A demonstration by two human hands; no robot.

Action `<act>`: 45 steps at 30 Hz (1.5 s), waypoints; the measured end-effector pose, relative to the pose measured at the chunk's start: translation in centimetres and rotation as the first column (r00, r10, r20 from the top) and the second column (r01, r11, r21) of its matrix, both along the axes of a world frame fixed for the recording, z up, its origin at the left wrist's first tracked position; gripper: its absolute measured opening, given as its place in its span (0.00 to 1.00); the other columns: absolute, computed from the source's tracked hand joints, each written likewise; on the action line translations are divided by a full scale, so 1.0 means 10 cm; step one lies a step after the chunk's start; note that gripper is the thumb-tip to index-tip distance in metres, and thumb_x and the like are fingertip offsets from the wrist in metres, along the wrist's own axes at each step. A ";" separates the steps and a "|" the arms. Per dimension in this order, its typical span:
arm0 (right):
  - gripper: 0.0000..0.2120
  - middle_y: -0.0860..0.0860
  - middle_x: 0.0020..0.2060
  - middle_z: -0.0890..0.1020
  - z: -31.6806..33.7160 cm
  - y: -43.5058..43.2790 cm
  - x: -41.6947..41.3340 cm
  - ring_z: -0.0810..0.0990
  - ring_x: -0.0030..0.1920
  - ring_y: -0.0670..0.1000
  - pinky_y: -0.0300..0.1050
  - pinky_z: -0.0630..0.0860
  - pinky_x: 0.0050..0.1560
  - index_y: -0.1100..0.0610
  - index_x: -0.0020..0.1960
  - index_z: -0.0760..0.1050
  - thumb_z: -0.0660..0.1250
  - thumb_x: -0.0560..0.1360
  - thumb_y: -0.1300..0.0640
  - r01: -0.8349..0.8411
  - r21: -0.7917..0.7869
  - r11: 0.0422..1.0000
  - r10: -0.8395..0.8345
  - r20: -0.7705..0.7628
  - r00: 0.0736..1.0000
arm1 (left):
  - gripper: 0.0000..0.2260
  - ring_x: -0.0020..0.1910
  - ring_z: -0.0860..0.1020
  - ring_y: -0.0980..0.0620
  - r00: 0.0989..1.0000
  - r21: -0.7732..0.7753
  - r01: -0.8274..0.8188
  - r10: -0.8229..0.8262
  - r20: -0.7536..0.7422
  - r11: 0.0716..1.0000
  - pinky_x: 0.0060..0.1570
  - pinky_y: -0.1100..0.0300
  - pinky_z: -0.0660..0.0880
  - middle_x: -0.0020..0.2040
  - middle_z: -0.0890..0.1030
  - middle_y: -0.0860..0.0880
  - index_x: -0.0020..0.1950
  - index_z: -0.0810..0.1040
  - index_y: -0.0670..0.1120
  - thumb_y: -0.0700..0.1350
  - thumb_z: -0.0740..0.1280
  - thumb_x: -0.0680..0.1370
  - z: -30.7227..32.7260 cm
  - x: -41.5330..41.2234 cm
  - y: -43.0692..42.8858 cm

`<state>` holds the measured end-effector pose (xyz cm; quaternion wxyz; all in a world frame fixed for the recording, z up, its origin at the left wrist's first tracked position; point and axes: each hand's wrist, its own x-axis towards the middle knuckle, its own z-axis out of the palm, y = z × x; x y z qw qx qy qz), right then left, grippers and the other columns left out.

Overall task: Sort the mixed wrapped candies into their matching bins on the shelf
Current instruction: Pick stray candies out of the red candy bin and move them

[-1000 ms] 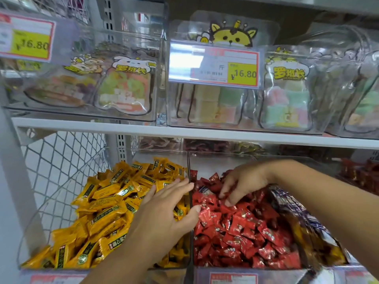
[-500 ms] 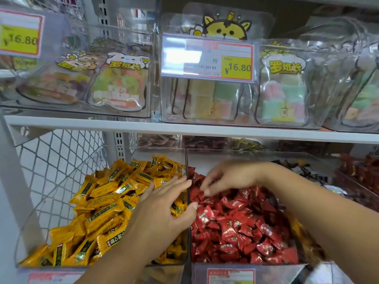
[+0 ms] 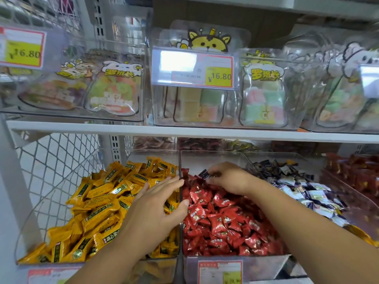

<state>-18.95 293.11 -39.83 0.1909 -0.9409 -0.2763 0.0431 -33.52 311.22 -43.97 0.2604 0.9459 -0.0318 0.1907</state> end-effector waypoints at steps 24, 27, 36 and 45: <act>0.45 0.59 0.76 0.51 -0.20 0.02 0.07 0.60 0.73 0.63 0.56 0.62 0.72 0.39 0.77 0.43 0.71 0.73 0.47 -0.009 -0.461 0.887 -0.133 -0.275 0.952 | 0.33 0.60 0.35 0.82 1.000 0.176 -0.002 0.000 0.012 0.984 0.67 0.70 0.34 0.70 0.44 0.73 0.75 0.53 0.66 0.68 0.35 0.70 0.04 -0.01 -0.03; 0.40 0.52 0.72 0.65 -0.17 0.05 0.06 0.70 0.66 0.54 0.45 0.68 0.66 0.40 0.74 0.58 0.75 0.69 0.53 -0.044 -0.220 0.975 -0.011 -0.246 0.969 | 0.33 0.60 0.35 0.83 1.000 0.158 0.006 -0.010 0.024 0.987 0.65 0.72 0.32 0.70 0.45 0.73 0.75 0.53 0.67 0.68 0.36 0.70 0.04 0.00 -0.03; 0.16 0.47 0.65 0.73 0.58 -0.14 0.10 0.74 0.62 0.51 0.53 0.77 0.58 0.40 0.61 0.73 0.68 0.77 0.53 -0.061 0.108 0.992 0.106 -0.481 0.870 | 0.33 0.65 0.38 0.79 0.999 0.135 0.005 -0.011 0.039 0.991 0.68 0.70 0.35 0.71 0.47 0.72 0.74 0.55 0.66 0.69 0.37 0.70 0.01 0.01 -0.01; 0.24 0.53 0.72 0.67 0.31 -0.13 0.16 0.71 0.65 0.54 0.41 0.70 0.57 0.54 0.74 0.65 0.63 0.79 0.60 -0.096 -0.608 0.788 -0.083 -0.259 0.962 | 0.32 0.63 0.36 0.81 1.000 0.161 0.002 -0.006 0.024 0.987 0.66 0.72 0.34 0.68 0.43 0.76 0.73 0.52 0.69 0.69 0.35 0.69 0.01 0.01 -0.01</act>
